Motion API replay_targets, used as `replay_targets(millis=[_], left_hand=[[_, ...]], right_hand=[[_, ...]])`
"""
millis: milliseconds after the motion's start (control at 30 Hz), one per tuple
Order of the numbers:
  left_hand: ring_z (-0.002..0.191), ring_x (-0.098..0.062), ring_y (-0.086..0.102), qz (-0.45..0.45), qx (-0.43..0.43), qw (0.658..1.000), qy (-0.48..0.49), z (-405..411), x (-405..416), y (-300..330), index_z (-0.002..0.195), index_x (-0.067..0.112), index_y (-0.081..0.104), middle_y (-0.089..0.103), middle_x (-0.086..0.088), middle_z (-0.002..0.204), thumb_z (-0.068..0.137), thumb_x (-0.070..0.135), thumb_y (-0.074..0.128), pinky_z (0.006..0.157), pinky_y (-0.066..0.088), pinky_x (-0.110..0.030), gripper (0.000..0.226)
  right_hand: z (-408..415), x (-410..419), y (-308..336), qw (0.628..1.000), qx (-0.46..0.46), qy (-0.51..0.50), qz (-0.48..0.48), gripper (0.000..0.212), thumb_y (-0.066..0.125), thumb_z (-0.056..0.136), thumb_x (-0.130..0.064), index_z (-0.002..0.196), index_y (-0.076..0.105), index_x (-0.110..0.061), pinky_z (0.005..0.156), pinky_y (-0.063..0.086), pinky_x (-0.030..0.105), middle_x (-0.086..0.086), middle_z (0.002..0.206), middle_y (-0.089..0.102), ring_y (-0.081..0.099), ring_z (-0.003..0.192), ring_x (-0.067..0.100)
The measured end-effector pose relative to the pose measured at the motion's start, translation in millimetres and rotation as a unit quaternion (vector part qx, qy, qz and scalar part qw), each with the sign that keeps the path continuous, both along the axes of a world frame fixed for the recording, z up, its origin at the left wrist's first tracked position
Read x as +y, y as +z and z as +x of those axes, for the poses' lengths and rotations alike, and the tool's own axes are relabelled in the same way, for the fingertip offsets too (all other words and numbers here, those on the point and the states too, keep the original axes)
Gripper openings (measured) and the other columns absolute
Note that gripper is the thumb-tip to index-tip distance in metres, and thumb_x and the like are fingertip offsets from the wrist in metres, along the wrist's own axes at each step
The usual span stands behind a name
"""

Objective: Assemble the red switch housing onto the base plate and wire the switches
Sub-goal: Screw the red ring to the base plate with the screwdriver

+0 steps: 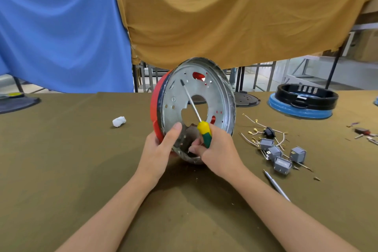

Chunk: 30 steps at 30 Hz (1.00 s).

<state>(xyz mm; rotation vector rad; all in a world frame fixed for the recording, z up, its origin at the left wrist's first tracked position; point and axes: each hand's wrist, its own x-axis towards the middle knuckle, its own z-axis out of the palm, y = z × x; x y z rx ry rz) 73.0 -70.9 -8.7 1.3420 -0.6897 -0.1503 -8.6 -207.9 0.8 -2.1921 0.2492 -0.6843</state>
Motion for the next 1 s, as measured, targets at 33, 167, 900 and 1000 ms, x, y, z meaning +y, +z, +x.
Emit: replay_targets(millis=[33,167,900,1000], left_hand=[[0.105,-0.017,0.070,0.003,-0.005,1.000,-0.003,-0.9,0.4,-0.1,0.117,0.025,0.070,0.075,0.001,0.111,0.089,0.046,0.058,0.090,0.057,-0.039,0.037],[0.101,-0.026,0.071,-0.011,0.006,1.000,-0.003,-2.6,1.6,-0.4,0.109,0.023,0.074,0.075,-0.007,0.106,0.089,0.042,0.059,0.089,0.057,-0.044,0.031],[0.103,-0.018,0.071,-0.021,0.022,0.999,-0.013,-5.3,1.0,-4.0,0.109,0.033,0.073,0.075,0.001,0.111,0.086,0.040,0.062,0.092,0.054,-0.044,0.027],[0.104,-0.020,0.071,-0.018,0.029,0.999,-0.004,-6.0,-0.1,-3.9,0.113,0.028,0.072,0.075,0.000,0.111,0.085,0.043,0.062,0.095,0.053,-0.049,0.033]], right_hand=[[-0.3,-1.6,0.9,1.000,0.003,-0.002,0.015,0.020,0.079,0.082,-0.013,0.085,0.061,-0.018,0.074,0.054,0.027,-0.006,0.074,0.070,0.066,0.073,0.006],[-2.0,-2.3,0.8,0.998,0.037,0.054,0.004,0.023,0.083,0.077,-0.011,0.087,0.062,-0.014,0.079,0.056,0.035,-0.007,0.075,0.072,0.068,0.073,0.009],[0.6,-5.0,-3.0,0.999,0.031,0.032,0.031,0.022,0.084,0.077,-0.013,0.081,0.063,-0.017,0.065,0.052,0.024,-0.006,0.071,0.071,0.066,0.067,0.007],[-0.3,-4.5,-4.2,0.998,0.039,0.041,0.012,0.024,0.086,0.075,-0.015,0.079,0.062,-0.017,0.066,0.050,0.021,-0.011,0.070,0.070,0.066,0.067,0.003]])
